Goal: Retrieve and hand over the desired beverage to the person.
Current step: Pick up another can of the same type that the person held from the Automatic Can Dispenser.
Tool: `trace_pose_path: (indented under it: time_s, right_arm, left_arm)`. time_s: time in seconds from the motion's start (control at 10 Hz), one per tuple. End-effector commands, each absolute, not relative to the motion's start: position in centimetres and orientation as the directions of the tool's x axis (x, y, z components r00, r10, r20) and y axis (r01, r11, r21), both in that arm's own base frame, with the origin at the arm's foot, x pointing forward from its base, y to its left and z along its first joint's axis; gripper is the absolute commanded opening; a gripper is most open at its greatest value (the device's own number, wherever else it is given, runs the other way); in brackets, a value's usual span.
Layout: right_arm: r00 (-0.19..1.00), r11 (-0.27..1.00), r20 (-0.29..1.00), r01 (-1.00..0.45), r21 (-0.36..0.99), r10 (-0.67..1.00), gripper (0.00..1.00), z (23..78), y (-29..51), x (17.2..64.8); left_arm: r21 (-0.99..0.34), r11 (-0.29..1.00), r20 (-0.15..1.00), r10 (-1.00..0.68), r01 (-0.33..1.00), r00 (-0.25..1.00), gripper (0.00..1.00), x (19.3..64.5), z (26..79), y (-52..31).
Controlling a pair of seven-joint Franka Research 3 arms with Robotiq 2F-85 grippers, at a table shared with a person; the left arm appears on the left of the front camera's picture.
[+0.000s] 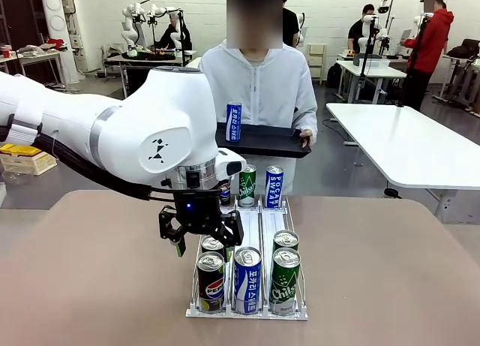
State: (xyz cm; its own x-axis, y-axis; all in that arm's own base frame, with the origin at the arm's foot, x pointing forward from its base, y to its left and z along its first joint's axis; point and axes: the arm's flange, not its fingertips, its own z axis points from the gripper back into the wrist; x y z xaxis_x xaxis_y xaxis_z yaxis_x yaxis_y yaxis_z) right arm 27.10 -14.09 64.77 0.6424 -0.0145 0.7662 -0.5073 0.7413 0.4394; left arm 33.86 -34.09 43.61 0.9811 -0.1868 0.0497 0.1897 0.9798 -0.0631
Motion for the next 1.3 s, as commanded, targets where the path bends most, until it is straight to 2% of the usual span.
trace_pose_path:
  time_s: [0.0, 0.3, 1.2]
  right_arm:
    - [0.628, 0.720, 0.778, -0.530, 0.448, -0.022, 1.00, 64.8, -14.0, 27.4]
    - [0.628, 0.720, 0.778, -0.530, 0.448, -0.022, 1.00, 64.8, -14.0, 27.4]
    - [0.628, 0.720, 0.778, -0.530, 0.448, -0.022, 1.00, 64.8, -14.0, 27.4]
  left_arm:
    - [-0.045, 0.985, 0.065, -0.163, 0.166, 0.984, 1.00, 33.9, 43.1, -34.5]
    - [-0.017, 0.994, 0.066, -0.106, 0.107, 0.992, 1.00, 33.9, 42.5, -34.8]
    - [-0.027, 0.997, 0.058, -0.075, 0.077, 0.995, 1.00, 34.4, 41.3, -35.2]
